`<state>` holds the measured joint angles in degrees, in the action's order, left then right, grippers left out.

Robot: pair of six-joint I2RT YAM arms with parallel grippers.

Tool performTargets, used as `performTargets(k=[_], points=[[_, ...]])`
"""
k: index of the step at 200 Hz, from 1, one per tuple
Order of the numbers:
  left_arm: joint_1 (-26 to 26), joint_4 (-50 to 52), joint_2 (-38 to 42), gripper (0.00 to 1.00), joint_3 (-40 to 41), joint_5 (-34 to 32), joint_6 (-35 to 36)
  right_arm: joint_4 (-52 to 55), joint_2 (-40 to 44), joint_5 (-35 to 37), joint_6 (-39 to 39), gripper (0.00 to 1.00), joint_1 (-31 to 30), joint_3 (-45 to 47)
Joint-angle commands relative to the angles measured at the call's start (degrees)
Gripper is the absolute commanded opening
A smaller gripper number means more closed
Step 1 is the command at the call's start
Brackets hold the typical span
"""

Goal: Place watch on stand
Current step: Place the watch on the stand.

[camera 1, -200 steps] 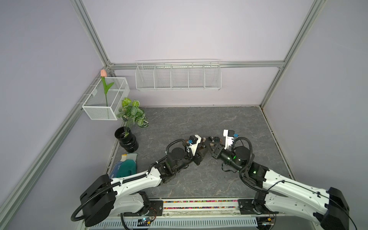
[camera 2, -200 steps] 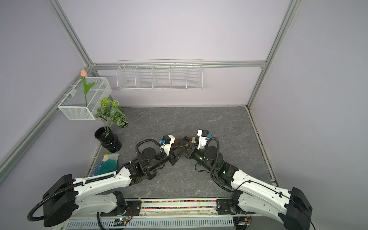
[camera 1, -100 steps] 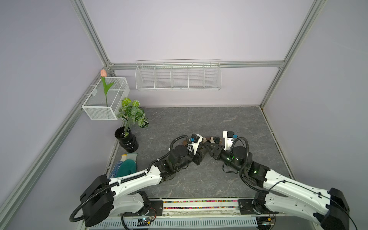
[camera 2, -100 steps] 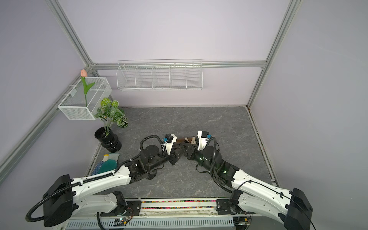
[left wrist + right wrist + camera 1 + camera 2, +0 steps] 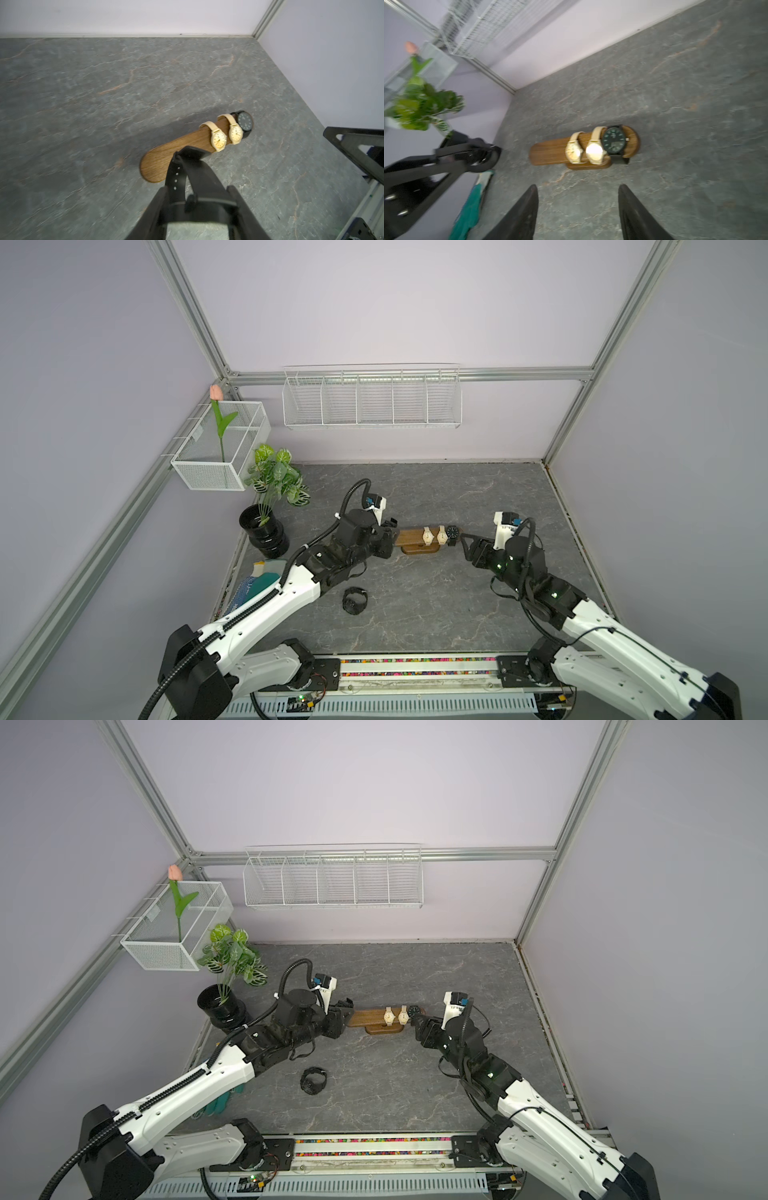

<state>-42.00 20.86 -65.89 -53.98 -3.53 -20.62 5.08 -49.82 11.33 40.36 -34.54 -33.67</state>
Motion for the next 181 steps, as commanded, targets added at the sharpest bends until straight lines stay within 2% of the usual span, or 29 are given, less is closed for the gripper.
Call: performTargets(k=[1,31,102,153,181], points=[[3.91,12.83,0.15,0.38,-4.20,-2.11,-2.70,2.65,-4.55,-9.37,-2.79,0.65,5.88,-1.21],[8.93,16.53,-5.58,0.37,-7.49,0.04,-2.45,0.12,-9.28,-16.55,-3.17,0.66,12.02,-1.34],[9.57,25.20,-24.52,0.35,-19.70,0.59,-0.20,-3.52,-14.54,-23.20,-5.58,0.65,15.99,-1.47],[9.41,24.49,-29.05,0.34,-21.19,3.83,-1.24,-5.43,-16.97,-23.98,-6.23,0.65,16.24,-1.98],[9.43,24.72,-29.82,0.34,-20.82,3.53,-1.26,-5.89,-19.30,-25.55,-6.98,0.64,16.64,-3.48]])
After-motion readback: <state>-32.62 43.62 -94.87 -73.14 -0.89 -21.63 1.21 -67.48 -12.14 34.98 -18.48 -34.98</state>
